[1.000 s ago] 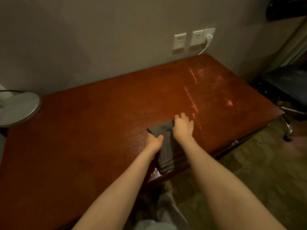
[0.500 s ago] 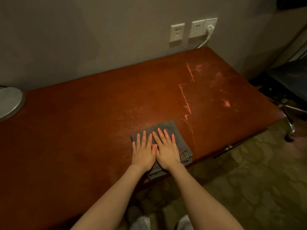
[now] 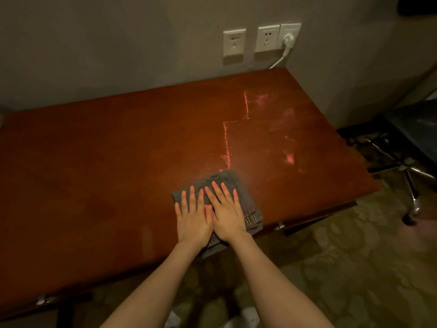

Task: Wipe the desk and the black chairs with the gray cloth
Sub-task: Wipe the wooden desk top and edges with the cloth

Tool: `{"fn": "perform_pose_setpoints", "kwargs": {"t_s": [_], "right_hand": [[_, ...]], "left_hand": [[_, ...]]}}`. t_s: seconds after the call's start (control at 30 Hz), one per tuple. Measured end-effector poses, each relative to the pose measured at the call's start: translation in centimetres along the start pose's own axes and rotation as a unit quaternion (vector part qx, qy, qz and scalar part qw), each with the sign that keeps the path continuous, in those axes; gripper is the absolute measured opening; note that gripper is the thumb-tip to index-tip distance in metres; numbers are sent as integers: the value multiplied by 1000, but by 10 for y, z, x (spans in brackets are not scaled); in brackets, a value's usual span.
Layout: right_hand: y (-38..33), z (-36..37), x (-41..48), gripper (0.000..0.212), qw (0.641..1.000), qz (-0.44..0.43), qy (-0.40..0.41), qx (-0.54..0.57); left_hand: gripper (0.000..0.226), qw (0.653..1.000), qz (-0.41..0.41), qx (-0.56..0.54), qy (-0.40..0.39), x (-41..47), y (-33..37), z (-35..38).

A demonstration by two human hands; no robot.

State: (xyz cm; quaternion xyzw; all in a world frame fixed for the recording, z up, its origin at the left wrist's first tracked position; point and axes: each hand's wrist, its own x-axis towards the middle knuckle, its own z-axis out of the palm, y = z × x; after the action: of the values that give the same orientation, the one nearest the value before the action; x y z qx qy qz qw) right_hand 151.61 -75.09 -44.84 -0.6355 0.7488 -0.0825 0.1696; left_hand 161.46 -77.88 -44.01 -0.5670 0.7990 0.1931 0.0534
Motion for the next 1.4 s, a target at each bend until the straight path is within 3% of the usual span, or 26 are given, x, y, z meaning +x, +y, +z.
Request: {"fn": "perform_pose_setpoints", "kwargs": {"t_s": [0.2, 0.3, 0.43, 0.63, 1.1, 1.4], "right_hand": [[25, -6, -3, 52, 999, -34, -4, 5], [46, -12, -5, 62, 999, -39, -2, -1], [72, -22, -3, 77, 999, -52, -7, 8], [123, -43, 5, 66, 998, -57, -14, 10], [244, -95, 50, 49, 997, -69, -25, 16], [322, -137, 88, 52, 994, -92, -47, 18]], "left_hand": [[54, 999, -34, 7, 31, -1, 26, 12], [73, 998, -39, 0, 42, -1, 46, 18], [57, 998, -48, -3, 48, 4, 73, 24], [86, 997, -45, -46, 43, 21, 125, 29], [83, 994, -61, -95, -3, 84, 240, 32], [87, 992, -80, -101, -15, 137, 321, 35]]}}
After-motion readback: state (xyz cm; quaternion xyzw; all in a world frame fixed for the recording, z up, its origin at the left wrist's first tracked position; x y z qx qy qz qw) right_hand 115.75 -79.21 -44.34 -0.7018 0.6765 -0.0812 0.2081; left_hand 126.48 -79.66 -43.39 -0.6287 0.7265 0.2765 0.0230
